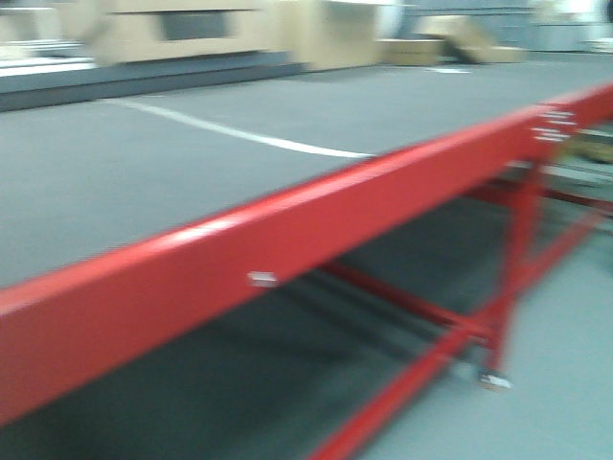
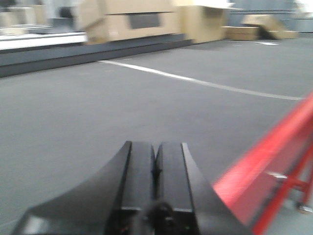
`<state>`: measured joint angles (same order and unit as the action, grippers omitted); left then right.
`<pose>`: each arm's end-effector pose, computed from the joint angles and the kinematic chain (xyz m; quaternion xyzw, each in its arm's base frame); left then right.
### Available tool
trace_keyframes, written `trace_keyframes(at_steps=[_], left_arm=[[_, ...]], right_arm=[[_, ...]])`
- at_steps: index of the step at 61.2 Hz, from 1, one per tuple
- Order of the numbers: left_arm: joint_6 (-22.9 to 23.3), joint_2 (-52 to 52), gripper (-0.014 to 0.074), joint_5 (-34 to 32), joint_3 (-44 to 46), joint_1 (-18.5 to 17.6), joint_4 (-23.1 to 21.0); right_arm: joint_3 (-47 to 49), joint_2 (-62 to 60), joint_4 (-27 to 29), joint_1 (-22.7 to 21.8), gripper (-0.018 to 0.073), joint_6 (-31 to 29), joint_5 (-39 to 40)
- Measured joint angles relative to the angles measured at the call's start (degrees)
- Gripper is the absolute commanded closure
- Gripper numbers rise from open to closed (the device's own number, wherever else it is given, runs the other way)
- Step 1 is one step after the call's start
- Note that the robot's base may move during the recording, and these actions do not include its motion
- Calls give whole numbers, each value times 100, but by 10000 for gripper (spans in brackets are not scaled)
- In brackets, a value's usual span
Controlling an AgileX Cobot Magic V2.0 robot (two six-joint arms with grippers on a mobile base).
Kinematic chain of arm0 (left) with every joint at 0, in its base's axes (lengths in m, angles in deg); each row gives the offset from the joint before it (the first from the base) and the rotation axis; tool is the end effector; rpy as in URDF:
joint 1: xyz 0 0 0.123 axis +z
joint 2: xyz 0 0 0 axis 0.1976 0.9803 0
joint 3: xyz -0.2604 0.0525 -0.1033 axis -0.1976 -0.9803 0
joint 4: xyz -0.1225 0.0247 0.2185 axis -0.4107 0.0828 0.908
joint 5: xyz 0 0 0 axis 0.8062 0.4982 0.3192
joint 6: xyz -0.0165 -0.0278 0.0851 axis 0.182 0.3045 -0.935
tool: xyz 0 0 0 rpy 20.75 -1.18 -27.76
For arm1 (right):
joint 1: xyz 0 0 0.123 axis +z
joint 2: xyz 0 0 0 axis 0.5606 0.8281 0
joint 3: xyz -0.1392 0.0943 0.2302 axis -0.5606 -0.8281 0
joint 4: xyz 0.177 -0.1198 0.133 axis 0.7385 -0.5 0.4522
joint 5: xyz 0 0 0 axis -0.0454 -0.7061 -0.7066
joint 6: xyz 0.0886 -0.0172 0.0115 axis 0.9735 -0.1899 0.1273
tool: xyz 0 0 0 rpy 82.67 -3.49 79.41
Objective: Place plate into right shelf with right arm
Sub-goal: 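Drive the base away from the table holding the plate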
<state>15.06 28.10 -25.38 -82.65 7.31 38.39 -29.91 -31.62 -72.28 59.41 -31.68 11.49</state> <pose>0.0563 -0.0042 0.2017 0.0426 0.6847 -0.0084 0.7276 0.0352 0.0062 0.3885 -0.1126 0.6215 0.1203 0.7659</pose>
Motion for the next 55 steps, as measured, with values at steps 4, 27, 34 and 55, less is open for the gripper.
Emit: trace_keyframes(at_steps=[4, 27, 34, 55], left_arm=[[0, 0, 643, 0, 0, 0, 0], [0, 0, 643, 0, 0, 0, 0], [0, 0, 643, 0, 0, 0, 0], [0, 0, 643, 0, 0, 0, 0]], right_arm=[[0, 0, 0, 0, 505, 0, 0], [0, 0, 0, 0, 505, 0, 0], [0, 0, 0, 0, 505, 0, 0], [0, -28, -9, -14, 505, 0, 0]])
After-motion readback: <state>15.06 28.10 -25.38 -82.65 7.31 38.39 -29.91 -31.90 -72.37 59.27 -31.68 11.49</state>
